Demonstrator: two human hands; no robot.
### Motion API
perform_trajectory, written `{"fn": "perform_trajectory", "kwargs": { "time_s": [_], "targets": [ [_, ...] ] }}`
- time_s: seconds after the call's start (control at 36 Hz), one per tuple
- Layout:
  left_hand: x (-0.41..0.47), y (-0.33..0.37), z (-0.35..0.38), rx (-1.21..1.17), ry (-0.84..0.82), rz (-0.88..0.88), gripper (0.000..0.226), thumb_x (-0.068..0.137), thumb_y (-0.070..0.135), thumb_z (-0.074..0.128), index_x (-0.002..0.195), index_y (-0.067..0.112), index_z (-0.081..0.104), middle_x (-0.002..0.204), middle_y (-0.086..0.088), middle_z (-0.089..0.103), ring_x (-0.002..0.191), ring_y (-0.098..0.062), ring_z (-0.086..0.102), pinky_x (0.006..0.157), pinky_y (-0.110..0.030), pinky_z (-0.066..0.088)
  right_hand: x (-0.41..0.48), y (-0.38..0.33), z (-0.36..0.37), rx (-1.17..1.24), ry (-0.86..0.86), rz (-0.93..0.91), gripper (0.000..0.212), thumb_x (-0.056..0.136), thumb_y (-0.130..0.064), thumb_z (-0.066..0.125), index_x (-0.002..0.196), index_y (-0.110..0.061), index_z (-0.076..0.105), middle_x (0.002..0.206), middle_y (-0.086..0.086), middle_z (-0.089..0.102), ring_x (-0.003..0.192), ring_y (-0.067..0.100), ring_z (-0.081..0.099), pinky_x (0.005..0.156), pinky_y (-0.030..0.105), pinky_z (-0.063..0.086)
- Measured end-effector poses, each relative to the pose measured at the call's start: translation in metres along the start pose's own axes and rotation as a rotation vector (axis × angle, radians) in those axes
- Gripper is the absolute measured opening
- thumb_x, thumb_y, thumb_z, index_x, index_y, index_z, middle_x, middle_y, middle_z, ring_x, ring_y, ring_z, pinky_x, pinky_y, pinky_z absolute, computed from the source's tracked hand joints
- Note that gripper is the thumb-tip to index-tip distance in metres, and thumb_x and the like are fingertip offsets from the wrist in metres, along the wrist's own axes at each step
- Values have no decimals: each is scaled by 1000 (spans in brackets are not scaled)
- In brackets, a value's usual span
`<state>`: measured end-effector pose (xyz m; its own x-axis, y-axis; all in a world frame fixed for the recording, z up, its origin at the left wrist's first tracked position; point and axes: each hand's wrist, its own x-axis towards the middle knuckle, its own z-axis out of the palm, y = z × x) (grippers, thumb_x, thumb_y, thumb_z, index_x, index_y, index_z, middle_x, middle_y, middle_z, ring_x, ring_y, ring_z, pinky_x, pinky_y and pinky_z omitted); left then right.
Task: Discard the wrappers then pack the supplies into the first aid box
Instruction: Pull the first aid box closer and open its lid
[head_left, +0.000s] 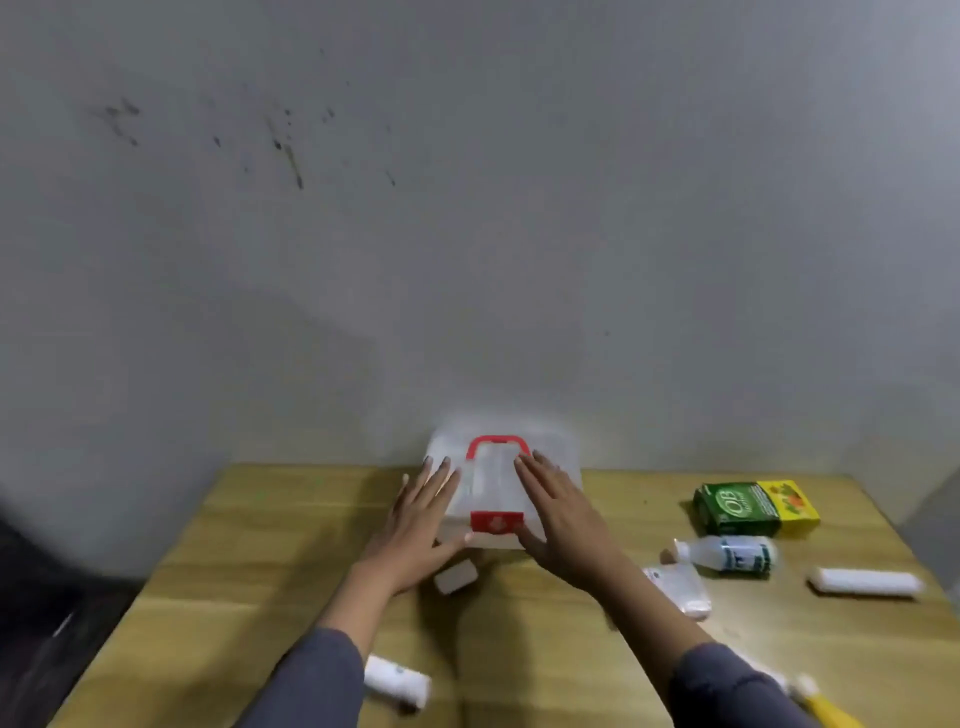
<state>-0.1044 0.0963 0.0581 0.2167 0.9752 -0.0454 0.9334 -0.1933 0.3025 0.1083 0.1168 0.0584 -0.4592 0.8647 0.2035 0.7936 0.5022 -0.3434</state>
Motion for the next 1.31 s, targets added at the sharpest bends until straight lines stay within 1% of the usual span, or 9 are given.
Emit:
{"fn": "perform_trajectory", "kwargs": {
  "time_s": [0.06, 0.17, 0.28, 0.44, 0.56, 0.75, 0.92, 1.17, 1.31],
  "targets": [
    [2, -10, 16, -33, 67, 29, 92, 78, 67, 35, 151, 25, -1, 158, 9, -16, 142, -8, -24, 116, -34, -13, 4, 8, 22, -168, 64, -115, 74, 84, -54, 39, 144, -14, 25, 149, 0, 19, 138, 17, 17, 114, 42, 31],
    [14, -20, 42, -94, 311, 117, 85, 82, 46, 61, 149, 20, 16, 156, 8, -1, 145, -11, -9, 120, -30, 1, 7, 26, 51, -389, 177, -262, 83, 75, -57, 53, 141, -12, 30, 146, 6, 41, 137, 19, 32, 111, 39, 19],
    [22, -23, 58, -44, 483, 140, 78, 80, 33, 68, 145, 11, 30, 156, -9, 23, 146, -24, 11, 116, -28, 6, 11, 31, 63, -442, 326, -290, 79, 75, -48, 63, 139, -12, 35, 142, 6, 49, 131, 22, 46, 108, 38, 20],
    [20, -18, 69, -1, 586, 115, 79, 79, 29, 72, 145, 12, 32, 154, -9, 29, 145, -27, 18, 117, -32, 13, 10, 37, 66, -428, 409, -326, 73, 76, -46, 66, 136, -13, 41, 137, 6, 53, 127, 24, 51, 111, 40, 31],
    [12, -11, 71, -13, 586, 111, 79, 81, 32, 70, 146, 15, 28, 156, -6, 26, 146, -24, 16, 117, -32, 14, -5, 39, 57, -382, 378, -398, 69, 78, -47, 63, 135, -14, 44, 138, 7, 52, 128, 24, 50, 108, 43, 35],
    [9, -3, 68, -112, 519, 70, 85, 81, 34, 70, 149, 18, 21, 159, -2, 15, 148, -20, 4, 118, -31, 7, -24, 30, 49, -224, 448, -456, 36, 91, -33, 45, 117, -16, 64, 123, 5, 65, 116, 20, 60, 98, 38, 49],
    [7, 6, 69, -368, 538, -34, 95, 77, 36, 73, 150, 16, 14, 161, 0, 4, 149, -18, -3, 118, -33, 9, -17, 24, 40, -98, 480, -419, 24, 85, -21, 58, 104, -13, 71, 106, 3, 73, 102, 19, 68, 82, 37, 58],
    [6, 11, 68, -624, 573, -147, 116, 72, 32, 79, 150, 15, -5, 161, -6, 5, 148, -21, 9, 116, -34, 18, -7, 22, 18, -105, 528, -461, 28, 88, -29, 51, 101, -15, 71, 101, 2, 75, 91, 19, 71, 69, 37, 60],
    [7, 6, 74, -713, 546, -232, 115, 62, 48, 81, 149, 19, 13, 156, -5, 24, 142, -23, 27, 111, -38, 32, 4, 18, 2, -31, 649, -428, 27, 88, -28, 53, 104, -16, 71, 101, 2, 75, 88, 22, 71, 65, 34, 59]
  ]
}}
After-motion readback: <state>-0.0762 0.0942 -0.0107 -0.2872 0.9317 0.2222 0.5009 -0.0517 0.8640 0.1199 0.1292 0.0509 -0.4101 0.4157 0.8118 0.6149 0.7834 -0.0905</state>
